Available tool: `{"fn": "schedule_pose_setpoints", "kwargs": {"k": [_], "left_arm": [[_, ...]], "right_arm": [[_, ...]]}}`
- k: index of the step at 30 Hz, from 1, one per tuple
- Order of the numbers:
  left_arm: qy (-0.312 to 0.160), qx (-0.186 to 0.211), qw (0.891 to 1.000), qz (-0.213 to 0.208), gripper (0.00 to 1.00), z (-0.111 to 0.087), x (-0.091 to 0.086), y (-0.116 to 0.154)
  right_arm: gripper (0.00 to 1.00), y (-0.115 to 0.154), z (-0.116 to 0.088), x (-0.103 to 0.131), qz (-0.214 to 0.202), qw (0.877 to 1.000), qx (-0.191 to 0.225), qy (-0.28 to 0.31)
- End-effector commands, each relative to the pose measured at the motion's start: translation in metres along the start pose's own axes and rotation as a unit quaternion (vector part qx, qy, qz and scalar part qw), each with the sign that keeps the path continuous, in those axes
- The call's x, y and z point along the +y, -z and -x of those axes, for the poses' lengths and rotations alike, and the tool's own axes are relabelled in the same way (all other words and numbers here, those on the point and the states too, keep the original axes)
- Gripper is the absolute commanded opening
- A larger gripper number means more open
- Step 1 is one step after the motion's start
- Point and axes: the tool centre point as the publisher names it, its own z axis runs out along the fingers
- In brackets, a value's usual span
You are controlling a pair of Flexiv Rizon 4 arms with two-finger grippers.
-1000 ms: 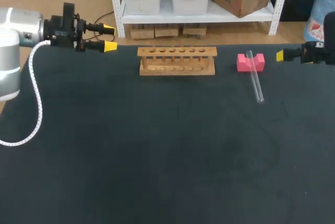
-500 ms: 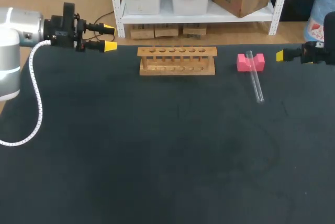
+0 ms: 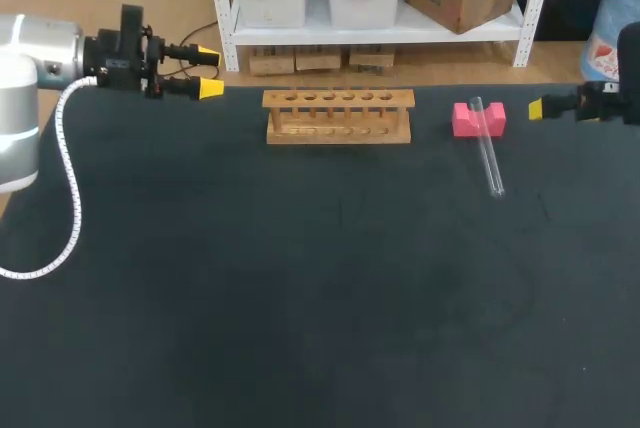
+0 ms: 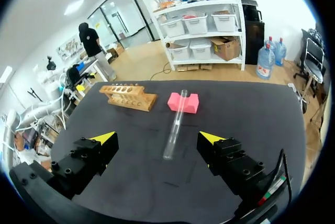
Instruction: Grasp the test tube, adjust it, and insert it.
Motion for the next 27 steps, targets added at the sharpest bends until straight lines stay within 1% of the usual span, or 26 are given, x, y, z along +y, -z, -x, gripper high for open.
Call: {"fn": "schedule_pose_setpoints", "kwargs": {"k": [1,5,6,7,8,11,15,20,27], "left_arm": [[-0.001,-0.001,1.000,0.001,1.00,-0.001,-0.001,0.000],[-0.001,-0.001,1.000,0.001,1.00,-0.001,-0.001,0.000],[-0.001,-0.001,1.000,0.001,1.00,-0.001,-0.001,0.000],[-0.001,-0.001,1.000,0.001,1.00,-0.001,-0.001,0.000],[-0.001,-0.001,1.000,0.001,1.00,-0.001,-0.001,0.000],[-0.001,-0.001,1.000,0.001,1.00,-0.001,-0.001,0.000],[-0.001,-0.001,1.000,0.001,1.00,-0.001,-0.001,0.000],[-0.001,-0.001,1.000,0.001,1.00,-0.001,-0.001,0.000],[-0.001,-0.001,1.000,0.001,1.00,-0.001,-0.001,0.000]], "right_arm": [[1.00,0.005,0.001,0.006,-0.067,0.998,-0.007,-0.018],[1.00,0.003,0.001,0.004,-0.113,0.993,-0.011,-0.023],[1.00,0.003,0.002,0.004,-0.118,0.993,-0.017,-0.025],[1.00,0.002,0.002,0.005,-0.135,0.990,-0.019,-0.025],[1.00,0.000,0.003,0.005,-0.143,0.989,-0.021,-0.024],[1.00,-0.003,0.006,0.004,-0.159,0.986,-0.033,-0.030],[1.00,-0.010,0.009,0.005,-0.177,0.983,-0.034,-0.028],[1.00,-0.020,0.012,0.007,-0.201,0.979,-0.022,-0.023],[1.00,-0.028,0.014,0.008,-0.218,0.976,-0.012,-0.026]]}}
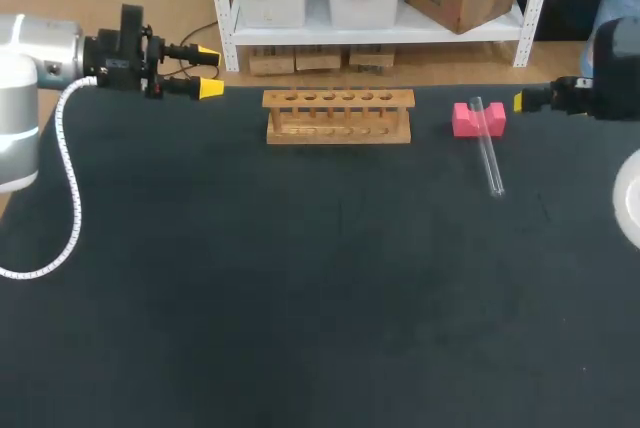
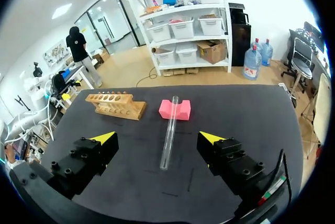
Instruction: Grasp the test tube, adjust it, and insert it.
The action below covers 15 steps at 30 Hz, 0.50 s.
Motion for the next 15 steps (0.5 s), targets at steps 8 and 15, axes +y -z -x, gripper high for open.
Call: {"fn": "schedule_pose_setpoints", "kwargs": {"k": [8,15], "left_arm": [[-0.001,-0.001,1.000,0.001,1.00,-0.0009,-0.0011,0.0002],[-0.001,-0.001,1.000,0.001,1.00,-0.0009,-0.0011,0.0002]], "right_arm": [[1.00,-0.0056,0.0043,0.0045,-0.157,0.987,0.015,-0.003],[1.00,-0.0056,0.0043,0.0045,-0.157,0.987,0.015,-0.003]]}}
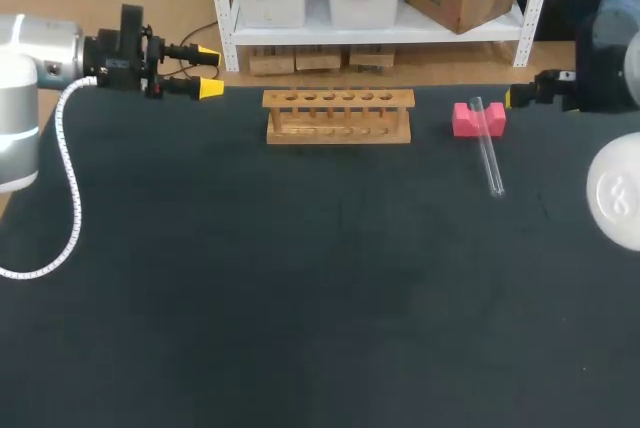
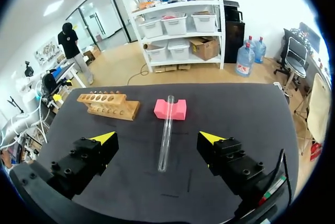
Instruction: Grasp the test tube, adjust it, and insert it.
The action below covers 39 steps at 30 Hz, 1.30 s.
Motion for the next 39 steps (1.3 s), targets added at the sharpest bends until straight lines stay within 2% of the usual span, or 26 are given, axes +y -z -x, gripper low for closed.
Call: {"fn": "schedule_pose_setpoints", "kwargs": {"k": [1,18,22,24,26,29,39], "left_arm": [[-0.001,-0.001,1.000,0.001,1.00,-0.001,-0.001,0.000],[-0.001,-0.001,1.000,0.001,1.00,-0.001,-0.001,0.000],[-0.001,-0.001,1.000,0.001,1.00,-0.001,-0.001,0.000],[-0.001,-0.001,1.000,0.001,1.00,-0.001,-0.001,0.000],[-0.001,-0.001,1.000,0.001,1.00,-0.001,-0.001,0.000],[-0.001,-0.001,1.000,0.001,1.00,-0.001,-0.001,0.000],[-0.001,-0.001,1.000,0.001,1.00,-0.001,-0.001,0.000]], "right_arm": [[1.00,0.002,0.000,0.003,-0.119,0.993,0.000,0.000],[1.00,0.001,0.001,0.004,-0.123,0.992,-0.002,0.004],[1.00,-0.003,0.002,0.009,-0.125,0.991,-0.039,0.008],[1.00,-0.005,0.001,0.012,-0.143,0.988,-0.046,0.022],[1.00,-0.007,0.001,0.017,-0.135,0.989,-0.055,0.028],[1.00,-0.008,0.002,0.021,-0.146,0.986,-0.061,0.041],[1.00,-0.010,-0.001,0.025,-0.202,0.974,-0.082,0.065]]}}
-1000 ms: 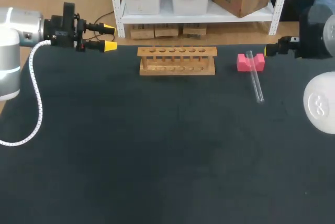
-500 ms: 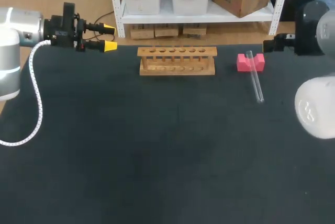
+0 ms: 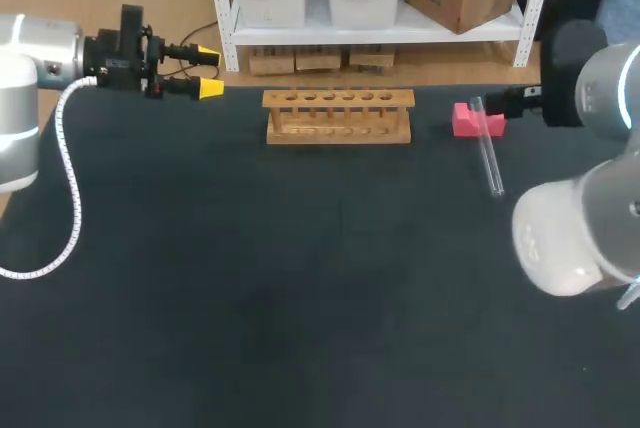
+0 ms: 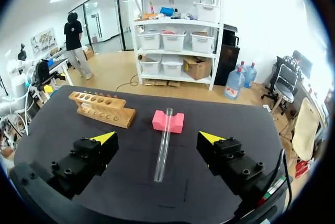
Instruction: Grasp the test tube, adjust it, and insert it.
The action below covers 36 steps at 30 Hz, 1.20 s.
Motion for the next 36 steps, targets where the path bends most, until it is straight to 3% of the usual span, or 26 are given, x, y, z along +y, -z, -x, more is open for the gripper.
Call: {"fn": "schedule_pose_setpoints", "kwargs": {"k": [1,12,36], "left_arm": [[-0.001,-0.001,1.000,0.001,1.00,-0.001,-0.001,0.000],[-0.001,-0.001,1.000,0.001,1.00,-0.001,-0.001,0.000],[-0.001,-0.001,1.000,0.001,1.00,-0.001,-0.001,0.000]], "right_arm": [[1.00,-0.002,-0.004,0.005,-0.136,0.991,-0.010,-0.001],[1.00,-0.009,-0.014,0.004,-0.141,0.990,-0.019,-0.011],[1.00,-0.052,-0.042,0.003,-0.047,0.999,0.005,0.005]]}}
